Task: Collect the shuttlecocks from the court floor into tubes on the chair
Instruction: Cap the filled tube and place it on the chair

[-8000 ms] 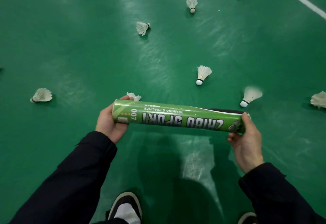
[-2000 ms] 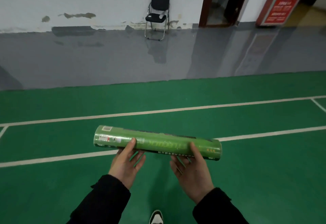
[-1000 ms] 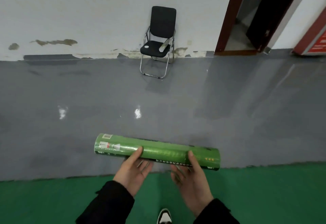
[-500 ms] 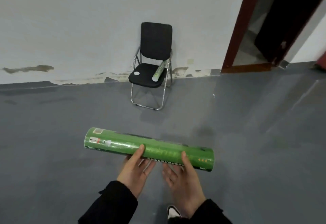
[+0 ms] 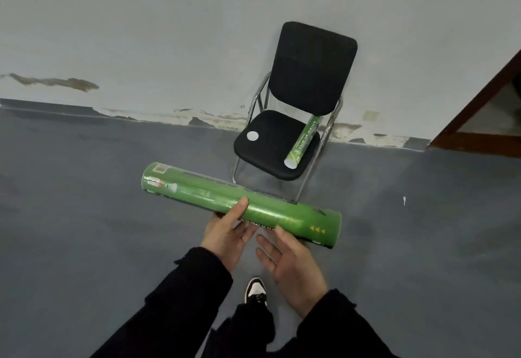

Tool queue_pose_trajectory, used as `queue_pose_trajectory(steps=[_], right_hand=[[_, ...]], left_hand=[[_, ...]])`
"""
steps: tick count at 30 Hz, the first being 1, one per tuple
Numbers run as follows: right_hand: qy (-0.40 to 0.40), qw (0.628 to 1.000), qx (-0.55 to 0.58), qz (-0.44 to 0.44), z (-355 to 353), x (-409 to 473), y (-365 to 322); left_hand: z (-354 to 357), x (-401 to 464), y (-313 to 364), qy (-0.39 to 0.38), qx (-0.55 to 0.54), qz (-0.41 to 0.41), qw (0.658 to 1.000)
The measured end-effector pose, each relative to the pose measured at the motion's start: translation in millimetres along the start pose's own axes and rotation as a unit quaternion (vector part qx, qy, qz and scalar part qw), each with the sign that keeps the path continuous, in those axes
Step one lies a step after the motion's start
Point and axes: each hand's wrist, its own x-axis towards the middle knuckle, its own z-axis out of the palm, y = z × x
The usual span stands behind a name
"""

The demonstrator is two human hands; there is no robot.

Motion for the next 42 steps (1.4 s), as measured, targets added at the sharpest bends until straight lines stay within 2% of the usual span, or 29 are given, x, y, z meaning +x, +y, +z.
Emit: queue_pose_trajectory(steps=[3, 7, 11, 14, 17, 20, 24, 27, 30, 33, 35, 37, 40, 41, 42], right_hand=[[-0.011, 0.999, -0.042, 0.032, 22, 76, -48], [0.050, 0.993, -0.072, 0.072, 50, 172, -107], [0.092, 0.986, -0.126, 0.066, 65, 304, -152], [0.129, 0.972, -0.176, 0.090, 67, 403, -165], [0.138, 0.963, -0.205, 0.108, 67, 506, -166], [0.178, 0.949, -0.233, 0.117, 70, 581, -157], [0.183, 0.925, -0.313, 0.111, 63, 654, -136], [0.188, 0.889, -0.412, 0.064, 51, 698, -117], [0.166, 0.829, -0.534, 0.006, 41, 734, -104], [0.111, 0.728, -0.674, -0.064, 39, 766, -93], [0.074, 0.656, -0.749, -0.065, 40, 787, -88], [0.034, 0.606, -0.793, -0.050, 36, 801, -83], [0.019, 0.562, -0.824, -0.065, 23, 808, -82], [0.022, 0.561, -0.824, -0.075, 21, 807, -83], [0.039, 0.592, -0.802, -0.074, 22, 805, -87]], left_hand=[[29, 88, 46, 0.021, -0.006, -0.004, 1.000], [45, 188, 104, 0.092, -0.073, -0.009, 0.993], [36, 311, 139, 0.132, -0.113, 0.006, 0.985], [18, 396, 142, 0.201, -0.107, 0.008, 0.974], [-5, 473, 138, 0.253, -0.149, 0.000, 0.956], [-17, 530, 135, 0.269, -0.166, -0.017, 0.948], [-35, 587, 126, 0.303, -0.153, -0.036, 0.940], [-45, 617, 117, 0.298, -0.127, -0.067, 0.944], [-62, 631, 112, 0.289, -0.103, -0.082, 0.948], [-85, 632, 113, 0.301, -0.105, -0.088, 0.944], [-99, 631, 119, 0.313, -0.100, -0.083, 0.941], [-111, 632, 125, 0.317, -0.098, -0.074, 0.941], [-119, 635, 133, 0.315, -0.096, -0.065, 0.942], [-119, 637, 135, 0.314, -0.098, -0.063, 0.942], [-118, 639, 138, 0.316, -0.102, -0.062, 0.941]])
